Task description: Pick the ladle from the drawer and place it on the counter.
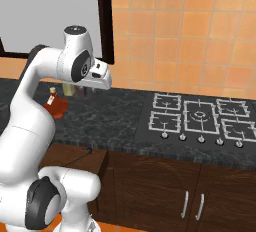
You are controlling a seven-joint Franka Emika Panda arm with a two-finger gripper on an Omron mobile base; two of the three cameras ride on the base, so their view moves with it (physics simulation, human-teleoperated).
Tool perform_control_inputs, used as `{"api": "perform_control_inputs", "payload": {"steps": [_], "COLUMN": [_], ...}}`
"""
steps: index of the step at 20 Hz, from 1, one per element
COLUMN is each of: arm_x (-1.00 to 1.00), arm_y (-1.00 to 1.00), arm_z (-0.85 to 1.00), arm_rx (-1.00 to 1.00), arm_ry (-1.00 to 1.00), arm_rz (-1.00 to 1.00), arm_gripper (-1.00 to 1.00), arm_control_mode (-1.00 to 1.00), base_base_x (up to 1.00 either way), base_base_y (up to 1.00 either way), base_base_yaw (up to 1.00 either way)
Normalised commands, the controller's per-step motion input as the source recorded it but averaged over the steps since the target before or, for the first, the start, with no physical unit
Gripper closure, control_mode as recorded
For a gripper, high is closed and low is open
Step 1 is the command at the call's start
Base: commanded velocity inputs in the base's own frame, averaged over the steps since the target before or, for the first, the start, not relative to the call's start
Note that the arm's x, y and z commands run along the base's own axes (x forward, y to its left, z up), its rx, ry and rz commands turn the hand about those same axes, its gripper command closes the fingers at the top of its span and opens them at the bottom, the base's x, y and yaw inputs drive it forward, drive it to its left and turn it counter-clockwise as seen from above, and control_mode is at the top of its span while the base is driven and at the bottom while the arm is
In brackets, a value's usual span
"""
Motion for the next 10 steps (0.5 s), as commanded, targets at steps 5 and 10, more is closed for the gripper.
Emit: {"api": "perform_control_inputs", "payload": {"steps": [5,10], "arm_x": [-0.55,-0.46], "arm_y": [0.00,0.00], "arm_z": [-0.05,-0.11], "arm_rx": [-0.03,-0.03], "arm_ry": [-0.03,-0.02], "arm_rz": [0.01,0.02], "arm_gripper": [-1.00,-1.00], "arm_control_mode": [-1.00,-1.00], "base_base_x": [0.00,0.00], "base_base_y": [0.00,0.00], "base_base_yaw": [0.00,0.00]}}
